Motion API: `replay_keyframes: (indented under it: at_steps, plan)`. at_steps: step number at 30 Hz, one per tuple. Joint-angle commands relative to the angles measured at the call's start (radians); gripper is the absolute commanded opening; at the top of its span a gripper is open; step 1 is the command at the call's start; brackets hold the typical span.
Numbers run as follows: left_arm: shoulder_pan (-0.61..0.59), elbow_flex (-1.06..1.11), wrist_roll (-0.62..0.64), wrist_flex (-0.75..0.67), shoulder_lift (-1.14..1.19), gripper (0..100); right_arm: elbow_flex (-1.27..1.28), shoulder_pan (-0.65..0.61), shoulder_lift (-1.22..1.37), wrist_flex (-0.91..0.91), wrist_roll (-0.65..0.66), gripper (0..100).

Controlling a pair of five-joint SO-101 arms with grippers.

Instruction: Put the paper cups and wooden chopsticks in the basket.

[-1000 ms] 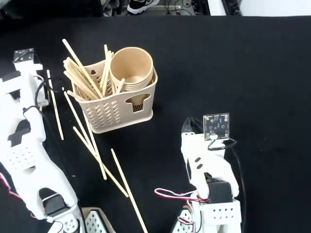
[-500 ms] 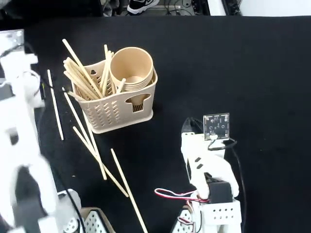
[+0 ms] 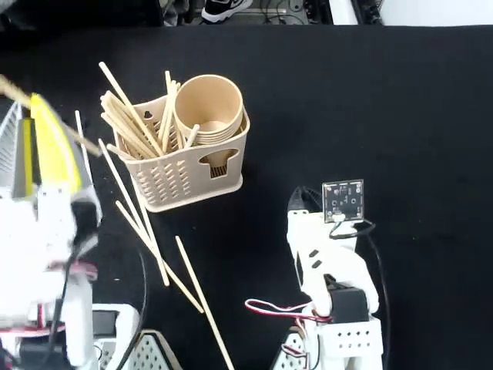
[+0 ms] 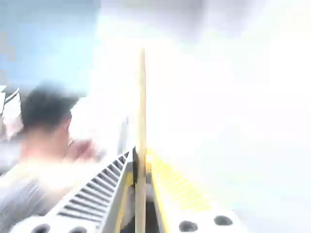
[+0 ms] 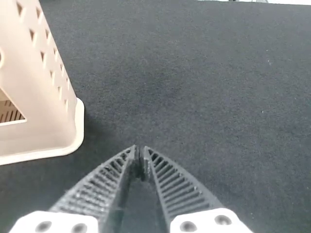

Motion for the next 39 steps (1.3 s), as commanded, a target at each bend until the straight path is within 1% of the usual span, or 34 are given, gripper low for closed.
replay_keyframes:
  at_steps: [1,5,8,14,20,21,22,23,25,27,28,30,34,37,39]
  plan:
    - [0.147,-0.002,0.038,-0.046,0.089,3,-0.004,0.008,-0.073,0.002,0.011,1.9]
    - [0.157,0.012,0.040,-0.044,0.252,3,-0.004,0.008,-0.073,0.002,0.011,1.9]
    - [0.157,0.031,0.040,-0.044,0.330,3,-0.004,0.008,-0.073,0.002,0.011,1.9]
    - [0.157,0.071,0.040,-0.038,0.345,3,-0.004,0.008,-0.073,0.002,0.011,1.9]
    - [0.163,0.050,0.040,-0.037,0.338,3,-0.004,0.008,-0.073,0.002,0.011,1.9]
    - [0.162,0.048,0.040,-0.035,0.334,4,-0.004,0.008,-0.073,0.002,0.011,1.9]
    - [0.159,0.045,0.040,-0.023,0.330,7,-0.004,0.008,-0.073,0.002,0.011,1.9]
    - [0.157,0.038,0.046,0.005,0.325,12,-0.004,0.008,-0.073,0.002,0.011,1.9]
    - [0.156,0.002,0.133,0.100,0.318,21,-0.004,0.008,-0.073,0.002,0.011,1.9]
    - [0.147,-0.081,0.230,0.222,0.324,23,-0.004,0.008,-0.073,0.002,0.011,1.9]
    - [0.133,-0.137,0.250,0.290,0.327,24,-0.004,0.008,-0.073,0.002,0.011,1.9]
    - [0.093,-0.243,0.252,0.391,0.331,24,-0.004,0.008,-0.073,0.002,0.011,1.9]
    - [-0.085,-0.449,0.256,0.572,0.399,24,-0.004,0.008,-0.073,0.002,0.011,1.9]
    - [-0.225,-0.565,0.252,0.721,0.526,24,-0.004,0.008,-0.073,0.002,0.011,1.9]
    - [-0.305,-0.618,0.252,0.793,0.640,24,-0.004,0.008,-0.073,0.002,0.011,1.9]
